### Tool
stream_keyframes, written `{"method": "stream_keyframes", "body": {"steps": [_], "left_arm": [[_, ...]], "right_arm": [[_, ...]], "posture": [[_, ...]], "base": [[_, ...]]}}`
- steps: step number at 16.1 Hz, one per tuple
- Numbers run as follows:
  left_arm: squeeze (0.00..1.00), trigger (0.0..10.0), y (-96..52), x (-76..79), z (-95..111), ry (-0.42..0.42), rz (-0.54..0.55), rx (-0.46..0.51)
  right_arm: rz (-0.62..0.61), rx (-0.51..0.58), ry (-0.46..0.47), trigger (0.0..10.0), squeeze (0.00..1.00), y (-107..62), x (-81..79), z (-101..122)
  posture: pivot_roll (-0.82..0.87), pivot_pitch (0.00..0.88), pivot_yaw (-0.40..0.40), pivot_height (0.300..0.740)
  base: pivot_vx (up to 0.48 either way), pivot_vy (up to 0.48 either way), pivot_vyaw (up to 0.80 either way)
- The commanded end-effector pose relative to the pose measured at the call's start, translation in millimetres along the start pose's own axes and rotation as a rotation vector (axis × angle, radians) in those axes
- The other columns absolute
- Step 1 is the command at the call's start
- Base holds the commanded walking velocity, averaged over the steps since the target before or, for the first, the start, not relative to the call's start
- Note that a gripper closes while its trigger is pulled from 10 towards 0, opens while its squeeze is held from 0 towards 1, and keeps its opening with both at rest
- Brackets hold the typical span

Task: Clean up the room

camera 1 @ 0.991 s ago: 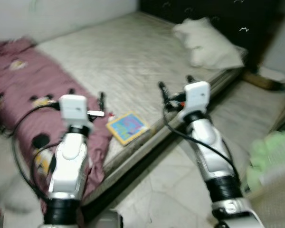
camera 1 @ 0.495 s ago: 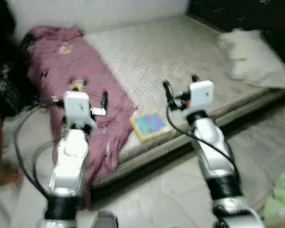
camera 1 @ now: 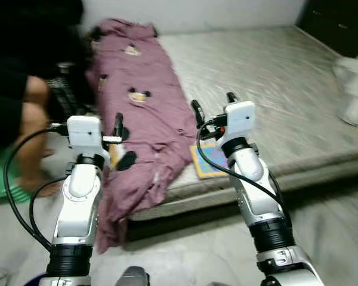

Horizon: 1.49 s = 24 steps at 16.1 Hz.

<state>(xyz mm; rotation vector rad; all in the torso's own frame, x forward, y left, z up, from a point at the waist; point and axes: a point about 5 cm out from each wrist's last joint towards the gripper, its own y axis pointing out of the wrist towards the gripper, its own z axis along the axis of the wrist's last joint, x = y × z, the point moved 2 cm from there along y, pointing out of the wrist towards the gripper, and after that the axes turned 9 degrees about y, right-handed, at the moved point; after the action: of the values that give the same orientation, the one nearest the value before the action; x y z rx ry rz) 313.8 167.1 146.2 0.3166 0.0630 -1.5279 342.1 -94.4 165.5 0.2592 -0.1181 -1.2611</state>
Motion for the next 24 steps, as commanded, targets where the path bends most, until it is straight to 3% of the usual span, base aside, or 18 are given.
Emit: {"method": "stream_keyframes", "body": {"steps": [1,4,6,8,12,24], "left_arm": [[0.0,10.0,-1.4,2.6,-0.6,-0.009,-0.001,-0.003],[0.0,10.0,-5.5,-8.9,-13.3,-0.017,0.05,-0.053],[0.0,10.0,-13.7,-20.2,-25.8,-0.003,0.073,-0.091],[0.0,10.0,-16.6,-21.7,-26.3,0.0,0.075,-0.093],[0.0,10.0,-16.6,-18.3,-24.1,-0.004,0.043,-0.073],[0.0,10.0,-14.5,-13.5,-19.9,-0.02,0.019,-0.052]], "right_arm": [[-0.022,-0.003,-0.008,10.0,0.0,-1.0,8.6,0.2],[-0.045,-0.025,-0.021,10.0,0.0,-5.0,15.0,-4.9],[-0.07,-0.06,-0.007,10.0,0.0,-11.6,20.9,-13.5],[-0.074,-0.063,-0.007,10.0,0.0,-13.8,22.9,-14.3],[-0.065,-0.068,-0.008,10.0,0.0,-13.7,20.9,-15.5],[-0.059,-0.065,-0.007,10.0,0.0,-14.6,19.5,-15.5]], "posture": [[0.05,0.0,-0.05,0.74],[0.05,0.0,-0.05,0.74],[0.05,0.0,-0.052,0.74],[0.05,0.0,-0.053,0.74],[0.05,0.0,-0.052,0.74],[0.05,0.0,-0.05,0.74]], "base": [[0.0,0.0,0.8],[0.0,0.0,0.8],[0.0,0.0,0.0],[0.0,0.0,0.0],[0.0,0.0,0.0],[0.291,0.0,0.0]]}}
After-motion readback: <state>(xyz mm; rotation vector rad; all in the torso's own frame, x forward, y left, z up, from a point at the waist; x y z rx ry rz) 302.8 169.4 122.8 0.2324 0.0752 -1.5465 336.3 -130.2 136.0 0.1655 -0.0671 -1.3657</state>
